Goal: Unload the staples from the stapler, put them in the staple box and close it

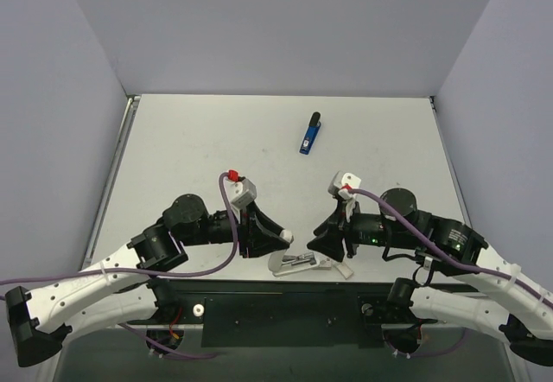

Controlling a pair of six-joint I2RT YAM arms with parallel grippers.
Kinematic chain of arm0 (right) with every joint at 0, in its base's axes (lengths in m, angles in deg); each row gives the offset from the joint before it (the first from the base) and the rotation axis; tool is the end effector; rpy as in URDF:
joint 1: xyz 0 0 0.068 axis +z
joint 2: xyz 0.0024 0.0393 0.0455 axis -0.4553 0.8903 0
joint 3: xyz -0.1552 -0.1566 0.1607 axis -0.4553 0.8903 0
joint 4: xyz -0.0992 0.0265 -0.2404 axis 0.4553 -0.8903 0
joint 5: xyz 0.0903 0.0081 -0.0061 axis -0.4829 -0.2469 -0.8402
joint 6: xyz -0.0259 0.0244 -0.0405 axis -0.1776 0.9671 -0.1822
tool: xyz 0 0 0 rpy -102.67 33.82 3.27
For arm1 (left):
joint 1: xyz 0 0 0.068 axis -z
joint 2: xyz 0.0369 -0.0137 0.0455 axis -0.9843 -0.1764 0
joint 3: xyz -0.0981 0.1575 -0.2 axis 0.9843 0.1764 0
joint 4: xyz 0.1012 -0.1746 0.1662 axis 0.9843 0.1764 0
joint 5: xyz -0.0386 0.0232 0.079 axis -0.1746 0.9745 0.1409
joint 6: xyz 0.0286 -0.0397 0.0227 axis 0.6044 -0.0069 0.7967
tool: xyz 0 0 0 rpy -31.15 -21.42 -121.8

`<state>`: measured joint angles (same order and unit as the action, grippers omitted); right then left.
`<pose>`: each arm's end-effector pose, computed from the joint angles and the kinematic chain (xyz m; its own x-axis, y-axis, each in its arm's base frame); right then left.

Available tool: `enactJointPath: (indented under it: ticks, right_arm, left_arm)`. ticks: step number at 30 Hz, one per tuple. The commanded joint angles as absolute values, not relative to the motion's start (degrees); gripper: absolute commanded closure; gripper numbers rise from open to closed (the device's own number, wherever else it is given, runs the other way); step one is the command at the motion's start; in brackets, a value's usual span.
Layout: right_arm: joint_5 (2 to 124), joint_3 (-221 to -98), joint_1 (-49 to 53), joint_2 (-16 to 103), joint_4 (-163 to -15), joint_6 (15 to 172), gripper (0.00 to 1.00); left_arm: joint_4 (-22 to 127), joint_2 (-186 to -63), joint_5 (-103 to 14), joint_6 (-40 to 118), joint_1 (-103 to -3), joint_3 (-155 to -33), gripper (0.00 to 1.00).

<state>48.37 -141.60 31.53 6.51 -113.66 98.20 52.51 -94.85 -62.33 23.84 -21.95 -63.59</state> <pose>0.0712 0.1424 0.3921 -0.2949 -0.1323 -0.9463 -0.9431 0.1994 0.2661 0.0877 -0.1690 0.3423 -0.4640 -0.0241 -0.8855 0.8793 0.1090 -0.4637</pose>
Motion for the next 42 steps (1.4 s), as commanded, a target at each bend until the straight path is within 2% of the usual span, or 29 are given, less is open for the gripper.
enactJointPath:
  ticks: [1, 7, 9, 10, 12, 19, 29, 37, 42]
  right_arm:
    - [59.0, -145.4, 32.1, 5.8, -113.3, 100.6, 0.64]
    - [67.8, -143.5, 32.1, 8.9, -110.8, 106.0, 0.74]
    - [70.2, -141.6, 32.1, 9.7, -108.4, 107.7, 0.83]
    - [72.6, -141.1, 32.1, 10.5, -107.1, 108.6, 0.93]
    - [75.5, -139.4, 32.1, 11.5, -105.1, 109.8, 1.00]
    - [80.7, -133.6, 31.5, 16.1, -95.0, 108.5, 1.00]
    - [75.2, -128.2, 26.9, 22.4, -79.0, 107.7, 1.00]
    - [71.3, -120.4, 23.2, 25.2, -68.6, 109.1, 1.00]
    - [70.9, -120.3, 23.0, 28.9, -66.7, 109.5, 1.00]
  left_arm:
    - [51.4, -95.9, -56.7, 27.2, -22.4, -65.6, 1.00]
    - [52.0, -97.7, -48.7, 29.9, -22.4, -65.7, 1.00]
    - [51.0, -98.0, -46.5, 30.4, -22.4, -65.5, 1.00]
    - [50.6, -98.3, -45.7, 30.5, -22.4, -65.3, 1.00]
    - [49.6, -98.9, -44.1, 30.9, -22.4, -65.3, 1.00]
    - [47.2, -102.1, -39.7, 30.8, -22.4, -66.5, 1.00]
    - [44.7, -105.4, -36.9, 30.4, -24.2, -67.6, 1.00]
    - [41.6, -107.2, -39.2, 27.4, -30.9, -67.7, 1.00]
    - [38.7, -109.4, -40.1, 25.6, -34.1, -67.6, 1.00]
